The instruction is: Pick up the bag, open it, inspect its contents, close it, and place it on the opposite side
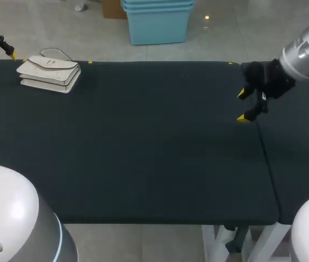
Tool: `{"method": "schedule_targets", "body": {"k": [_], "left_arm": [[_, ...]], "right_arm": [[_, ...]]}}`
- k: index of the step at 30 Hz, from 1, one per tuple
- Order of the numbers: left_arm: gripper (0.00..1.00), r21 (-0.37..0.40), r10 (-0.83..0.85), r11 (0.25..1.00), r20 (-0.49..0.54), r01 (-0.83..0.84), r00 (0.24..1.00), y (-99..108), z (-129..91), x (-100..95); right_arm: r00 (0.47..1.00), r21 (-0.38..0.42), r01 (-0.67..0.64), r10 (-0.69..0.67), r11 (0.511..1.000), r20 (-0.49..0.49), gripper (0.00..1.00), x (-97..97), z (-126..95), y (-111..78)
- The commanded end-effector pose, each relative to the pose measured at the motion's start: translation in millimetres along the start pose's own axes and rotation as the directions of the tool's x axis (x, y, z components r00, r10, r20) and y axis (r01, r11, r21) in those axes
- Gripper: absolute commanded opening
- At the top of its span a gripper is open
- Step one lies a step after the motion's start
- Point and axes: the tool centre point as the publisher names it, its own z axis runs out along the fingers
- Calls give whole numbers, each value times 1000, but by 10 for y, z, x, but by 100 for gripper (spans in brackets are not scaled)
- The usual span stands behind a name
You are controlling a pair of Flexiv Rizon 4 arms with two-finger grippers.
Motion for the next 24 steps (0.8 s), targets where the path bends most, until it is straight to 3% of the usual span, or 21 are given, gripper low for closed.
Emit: {"method": "schedule_targets", "body": {"k": [1, 4, 8, 11, 16, 18, 24], "left_arm": [[100, -64, -30, 998, -635, -14, 772, -123, 146, -107], [94, -61, -40, 998, -657, 0, 753, -123, 204, -104], [95, -71, -50, 997, -669, 4, 742, -119, 314, -58], [85, -83, -57, 997, -663, 3, 746, -116, 391, -8], [84, -93, -68, 996, -659, 9, 749, -119, 505, 26], [76, -94, -76, 995, -665, 18, 743, -122, 541, 24], [63, -93, -91, 995, -657, 39, 749, -158, 636, -16]], "right_arm": [[1000, -1, 1, -1, 1000, -1, 100, -2, 2, 0], [1000, -1, 1, -1, 1000, -1, 100, -2, 2, 0], [1000, -1, 1, -1, 1000, -1, 100, -2, 2, 0], [1000, -1, 1, -1, 1000, -1, 100, -2, 2, 0], [1000, -1, 1, -1, 1000, -1, 100, -2, 2, 0], [1000, -1, 1, -1, 1000, -1, 100, -2, 2, 0], [1000, -1, 1, -1, 1000, -1, 100, -2, 2, 0]]}}
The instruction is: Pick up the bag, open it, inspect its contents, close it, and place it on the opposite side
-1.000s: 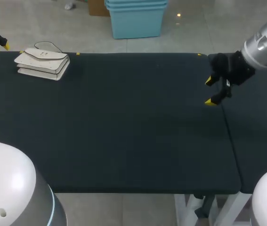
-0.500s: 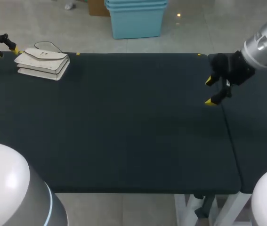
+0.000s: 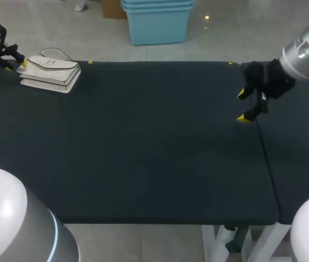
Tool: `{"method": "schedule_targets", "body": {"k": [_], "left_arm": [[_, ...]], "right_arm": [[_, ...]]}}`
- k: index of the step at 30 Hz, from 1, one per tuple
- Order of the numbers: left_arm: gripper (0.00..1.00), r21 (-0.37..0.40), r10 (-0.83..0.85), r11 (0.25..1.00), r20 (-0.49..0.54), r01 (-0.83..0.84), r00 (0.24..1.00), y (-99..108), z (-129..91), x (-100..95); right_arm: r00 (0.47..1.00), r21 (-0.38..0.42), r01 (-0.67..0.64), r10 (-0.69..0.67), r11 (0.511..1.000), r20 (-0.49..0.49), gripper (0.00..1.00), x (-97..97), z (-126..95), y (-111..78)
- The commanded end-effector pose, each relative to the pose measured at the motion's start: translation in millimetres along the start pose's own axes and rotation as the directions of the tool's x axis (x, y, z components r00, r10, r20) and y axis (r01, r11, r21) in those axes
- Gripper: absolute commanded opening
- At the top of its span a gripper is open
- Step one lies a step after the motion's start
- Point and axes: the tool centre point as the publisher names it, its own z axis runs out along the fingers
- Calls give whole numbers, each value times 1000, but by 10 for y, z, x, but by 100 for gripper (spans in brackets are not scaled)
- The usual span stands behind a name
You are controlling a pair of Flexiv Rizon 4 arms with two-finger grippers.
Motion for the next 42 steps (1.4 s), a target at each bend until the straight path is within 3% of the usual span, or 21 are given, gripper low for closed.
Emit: {"method": "schedule_targets", "body": {"k": [1, 4, 8, 18, 20, 22, 23, 42], "left_arm": [[61, -109, -49, 994, -637, -26, 769, -143, 105, -123], [61, -105, -53, 994, -638, -18, 768, -188, 137, -149], [50, -101, -58, 995, -641, -10, 765, -252, 176, -164], [38, -100, -67, 995, -663, 0, 746, -288, 248, -138], [29, -102, -68, 995, -662, 1, 746, -280, 255, -140], [4, -106, -69, 994, -661, -2, 747, -264, 261, -131], [0, -108, -69, 994, -660, -3, 748, -252, 262, -125], [0, -137, -70, 990, -667, -30, 742, 186, 131, 90]], "right_arm": [[1000, -1, 1, -1, 1000, -2, 100, -2, 2, -1], [1000, -1, 1, -1, 1000, -2, 100, -2, 2, -1], [1000, -1, 1, -1, 1000, -2, 100, -2, 2, -1], [1000, -1, 1, -1, 1000, -2, 100, -2, 2, -1], [1000, -1, 1, -1, 1000, -2, 100, -2, 2, -1], [1000, -1, 1, -1, 1000, -2, 100, -2, 2, -1], [1000, -1, 1, -1, 1000, -2, 100, -2, 2, -1], [1000, -1, 1, -1, 1000, -2, 100, -2, 2, -1]]}}
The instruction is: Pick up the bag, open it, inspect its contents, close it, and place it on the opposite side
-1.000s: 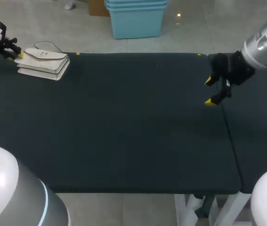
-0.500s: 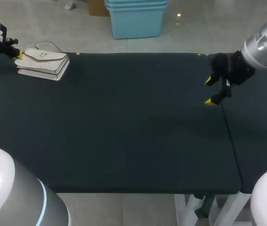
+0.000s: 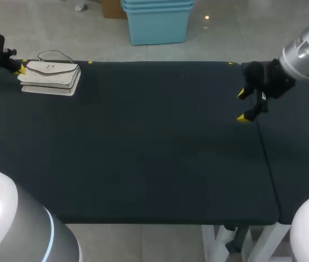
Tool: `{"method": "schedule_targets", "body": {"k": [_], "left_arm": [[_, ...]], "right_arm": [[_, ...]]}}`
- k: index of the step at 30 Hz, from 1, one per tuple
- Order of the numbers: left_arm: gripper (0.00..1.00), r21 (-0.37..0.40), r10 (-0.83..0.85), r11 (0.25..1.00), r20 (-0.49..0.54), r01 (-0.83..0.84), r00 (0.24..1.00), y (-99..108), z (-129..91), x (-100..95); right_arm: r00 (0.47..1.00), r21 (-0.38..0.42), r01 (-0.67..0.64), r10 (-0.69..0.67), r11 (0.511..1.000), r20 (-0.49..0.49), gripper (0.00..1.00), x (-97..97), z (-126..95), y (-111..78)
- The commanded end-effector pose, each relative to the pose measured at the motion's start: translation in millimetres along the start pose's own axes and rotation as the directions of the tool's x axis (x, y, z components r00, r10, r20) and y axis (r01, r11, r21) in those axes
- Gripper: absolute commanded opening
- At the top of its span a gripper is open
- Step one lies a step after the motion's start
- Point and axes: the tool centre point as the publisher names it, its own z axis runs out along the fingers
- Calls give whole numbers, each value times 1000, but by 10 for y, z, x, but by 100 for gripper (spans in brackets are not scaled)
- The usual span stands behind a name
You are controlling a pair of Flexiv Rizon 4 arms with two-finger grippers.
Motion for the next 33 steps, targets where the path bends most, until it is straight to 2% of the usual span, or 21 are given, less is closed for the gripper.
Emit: {"method": "schedule_targets", "body": {"k": [1, 6, 8, 9, 10, 11, 14, 17, 20, 21, 26, 27, 33], "left_arm": [[0, -200, -52, 978, -531, -65, 846, 19, -25, -34], [0, -201, -49, 977, -528, -68, 848, 112, -52, 30], [20, -202, -53, 977, -526, -64, 849, 170, -75, 59], [41, -201, -54, 977, -530, -64, 846, 196, -91, 68], [49, -202, -55, 977, -531, -63, 845, 204, -102, 71], [67, -206, -58, 977, -531, -62, 845, 214, -129, 81], [78, -222, -62, 972, -553, -75, 831, 181, -200, 81], [77, -232, -60, 969, -559, -87, 827, 108, -264, 54], [64, -241, -58, 966, -547, -91, 835, 38, -278, 16], [62, -245, -59, 965, -542, -91, 838, 27, -274, 7], [58, -261, -90, 963, -543, -66, 835, -36, -180, -21], [51, -264, -97, 963, -540, -59, 836, -47, -144, -18], [46, -289, -130, 956, -559, -46, 819, -68, -30, 9]], "right_arm": [[1000, -1, 1, -1, 1000, -1, 100, -1, 1, -1], [1000, -1, 1, -1, 1000, -1, 100, -1, 1, -1], [1000, -1, 1, -1, 1000, -1, 100, -1, 1, -1], [1000, -1, 1, -1, 1000, -1, 100, -1, 1, -1], [1000, -1, 1, -1, 1000, -1, 100, -1, 1, -1], [1000, -1, 1, -1, 1000, -1, 100, -1, 1, -1], [1000, -1, 1, -1, 1000, -1, 100, -1, 1, -1], [1000, -1, 1, -1, 1000, -1, 100, -1, 1, -1], [1000, -1, 1, -1, 1000, -1, 100, -1, 1, -1], [1000, -1, 1, -1, 1000, -1, 100, -1, 1, -1], [1000, -1, 1, -1, 1000, -1, 100, -1, 1, -1], [1000, -1, 1, -1, 1000, -1, 100, -1, 1, -1], [1000, -1, 1, -1, 1000, -1, 100, -1, 1, -1]]}}
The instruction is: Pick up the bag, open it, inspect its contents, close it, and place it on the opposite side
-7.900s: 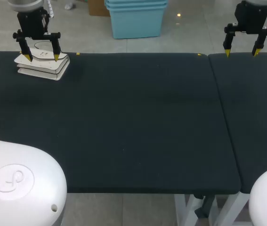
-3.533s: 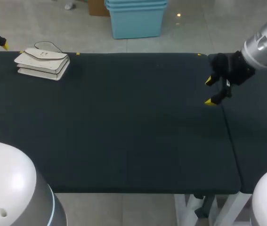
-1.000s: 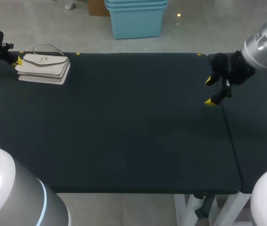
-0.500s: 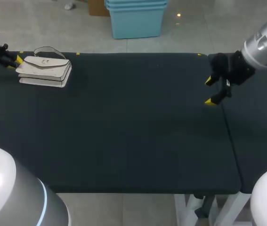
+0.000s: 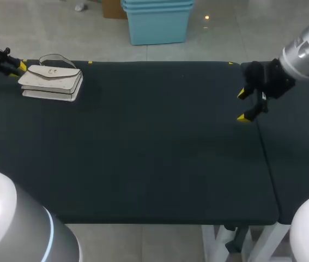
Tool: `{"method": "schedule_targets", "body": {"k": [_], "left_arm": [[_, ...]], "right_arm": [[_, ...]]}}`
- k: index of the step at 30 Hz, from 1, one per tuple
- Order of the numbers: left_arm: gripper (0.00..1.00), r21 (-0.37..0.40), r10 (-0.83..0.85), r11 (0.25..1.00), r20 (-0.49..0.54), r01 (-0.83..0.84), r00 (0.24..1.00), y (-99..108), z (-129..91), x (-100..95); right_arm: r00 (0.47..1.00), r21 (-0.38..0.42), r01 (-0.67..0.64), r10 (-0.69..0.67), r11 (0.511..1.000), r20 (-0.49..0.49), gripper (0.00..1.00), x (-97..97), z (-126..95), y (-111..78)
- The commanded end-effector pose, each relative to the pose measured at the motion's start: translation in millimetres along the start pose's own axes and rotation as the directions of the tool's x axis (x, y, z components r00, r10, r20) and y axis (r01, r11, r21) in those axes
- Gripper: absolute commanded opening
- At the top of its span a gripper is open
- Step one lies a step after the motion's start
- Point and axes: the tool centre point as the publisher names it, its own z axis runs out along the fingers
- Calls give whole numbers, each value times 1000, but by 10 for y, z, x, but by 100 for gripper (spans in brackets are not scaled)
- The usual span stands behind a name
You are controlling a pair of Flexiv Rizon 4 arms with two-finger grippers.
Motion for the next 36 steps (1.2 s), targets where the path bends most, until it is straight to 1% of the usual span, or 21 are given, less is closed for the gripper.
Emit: {"method": "schedule_targets", "body": {"k": [1, 4, 7, 8, 10, 11, 14, 17, 21, 24, 30, 33, 36], "left_arm": [[45, -350, -95, 932, -481, -92, 872, -94, 99, -54], [45, -359, -94, 928, -482, -99, 871, -50, 133, -11], [35, -367, -97, 925, -477, -98, 874, -16, 158, 11], [26, -372, -100, 923, -475, -97, 874, -6, 166, 10], [14, -373, -103, 923, -473, -93, 875, 9, 177, 0], [0, -372, -103, 924, -474, -92, 874, 21, 176, -7], [0, -373, -106, 923, -474, -90, 874, 61, 170, -12], [0, -379, -116, 922, -476, -85, 872, 140, 164, 34], [0, -384, -126, 919, -489, -83, 863, 308, 204, 187], [0, -373, -138, 925, -505, -71, 852, 439, 248, 306], [0, -401, -142, 913, -496, -81, 857, 723, 432, 551], [0, -403, -137, 912, -487, -82, 863, 801, 474, 615], [0, -402, -132, 912, -476, -81, 870, 843, 465, 658]], "right_arm": [[1000, -1, 0, 0, 1000, 0, 100, -2, 3, 0], [1000, -1, 0, 0, 1000, 0, 100, -2, 3, 0], [1000, -1, 0, 0, 1000, 0, 100, -2, 3, 0], [1000, -1, 0, 0, 1000, 0, 100, -2, 3, 0], [1000, -1, 0, 0, 1000, 0, 100, -2, 3, 0], [1000, -1, 0, 0, 1000, 0, 100, -2, 3, 0], [1000, -1, 0, 0, 1000, 0, 100, -2, 3, 0], [1000, -1, 0, 0, 1000, 0, 100, -2, 3, 0], [1000, -1, 0, 0, 1000, 0, 100, -2, 3, 0], [1000, -1, 0, 0, 1000, 0, 100, -2, 3, 0], [1000, -1, 0, 0, 1000, 0, 100, -2, 3, 0], [1000, -1, 0, 0, 1000, 0, 100, -2, 3, 0], [1000, -1, 0, 0, 1000, 0, 100, -2, 3, 0]]}}
